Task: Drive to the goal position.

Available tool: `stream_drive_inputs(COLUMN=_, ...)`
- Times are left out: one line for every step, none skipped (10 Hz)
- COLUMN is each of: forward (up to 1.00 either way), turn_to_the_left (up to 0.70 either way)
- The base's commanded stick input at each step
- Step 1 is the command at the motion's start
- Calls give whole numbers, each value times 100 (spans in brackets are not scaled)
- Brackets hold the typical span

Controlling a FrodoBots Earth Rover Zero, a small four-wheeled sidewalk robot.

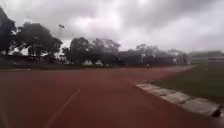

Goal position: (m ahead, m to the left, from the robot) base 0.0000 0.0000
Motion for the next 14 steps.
stream_drive_inputs(forward=50, turn_to_the_left=2)
stream_drive_inputs(forward=50, turn_to_the_left=2)
stream_drive_inputs(forward=50, turn_to_the_left=2)
stream_drive_inputs(forward=50, turn_to_the_left=2)
stream_drive_inputs(forward=50, turn_to_the_left=2)
stream_drive_inputs(forward=50, turn_to_the_left=2)
stream_drive_inputs(forward=50, turn_to_the_left=2)
stream_drive_inputs(forward=50, turn_to_the_left=2)
stream_drive_inputs(forward=50, turn_to_the_left=2)
stream_drive_inputs(forward=50, turn_to_the_left=2)
stream_drive_inputs(forward=50, turn_to_the_left=2)
stream_drive_inputs(forward=50, turn_to_the_left=2)
stream_drive_inputs(forward=50, turn_to_the_left=2)
stream_drive_inputs(forward=50, turn_to_the_left=2)
